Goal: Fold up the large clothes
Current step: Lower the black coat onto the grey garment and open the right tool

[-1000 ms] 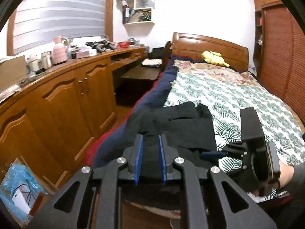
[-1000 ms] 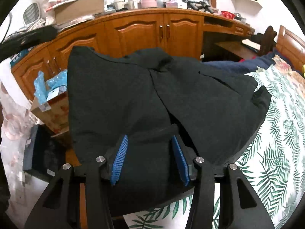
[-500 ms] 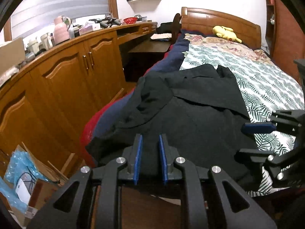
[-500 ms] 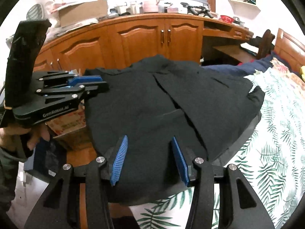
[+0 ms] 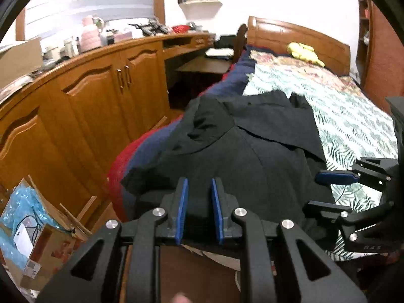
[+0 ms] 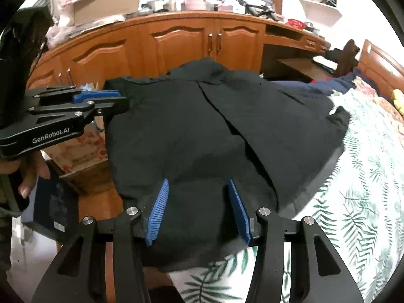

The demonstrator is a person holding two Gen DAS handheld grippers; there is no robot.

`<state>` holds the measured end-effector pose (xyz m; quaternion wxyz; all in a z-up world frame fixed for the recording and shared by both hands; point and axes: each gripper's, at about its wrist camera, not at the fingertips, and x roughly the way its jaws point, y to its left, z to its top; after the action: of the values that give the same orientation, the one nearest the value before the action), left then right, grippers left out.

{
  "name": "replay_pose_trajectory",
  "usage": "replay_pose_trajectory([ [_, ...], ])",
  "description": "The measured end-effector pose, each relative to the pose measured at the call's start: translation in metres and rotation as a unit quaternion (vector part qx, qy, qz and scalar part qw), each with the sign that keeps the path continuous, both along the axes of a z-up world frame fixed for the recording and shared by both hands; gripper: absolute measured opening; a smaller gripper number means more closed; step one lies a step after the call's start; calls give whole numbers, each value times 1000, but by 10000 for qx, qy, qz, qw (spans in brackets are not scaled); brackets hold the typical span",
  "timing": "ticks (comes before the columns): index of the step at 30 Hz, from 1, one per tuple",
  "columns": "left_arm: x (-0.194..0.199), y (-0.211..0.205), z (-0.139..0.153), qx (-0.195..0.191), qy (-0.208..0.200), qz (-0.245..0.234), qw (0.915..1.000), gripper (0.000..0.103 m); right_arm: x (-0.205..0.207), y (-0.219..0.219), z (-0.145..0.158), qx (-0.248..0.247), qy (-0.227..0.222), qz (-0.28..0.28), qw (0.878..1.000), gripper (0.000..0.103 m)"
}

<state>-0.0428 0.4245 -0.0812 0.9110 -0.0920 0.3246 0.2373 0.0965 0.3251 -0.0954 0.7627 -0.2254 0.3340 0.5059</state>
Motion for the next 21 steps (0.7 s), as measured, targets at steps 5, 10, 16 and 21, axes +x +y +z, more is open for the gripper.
replay_pose_trajectory([
  [5, -7, -16, 13, 178, -80, 149, 9997, 17, -2, -26, 19, 214, 27, -112, 9997, 50],
  [10, -8, -41, 24, 81, -254, -28, 9996, 18, -4, -51, 29, 362, -17, -178, 9992, 51],
  [16, 7, -72, 30, -164, -329, -363, 9987, 18, -6, -85, 36, 474, -92, -353, 9982, 54],
  [21, 26, -103, 33, 17, -348, -468, 9983, 19, 0, -123, 39, 564, -151, -598, 9965, 63],
])
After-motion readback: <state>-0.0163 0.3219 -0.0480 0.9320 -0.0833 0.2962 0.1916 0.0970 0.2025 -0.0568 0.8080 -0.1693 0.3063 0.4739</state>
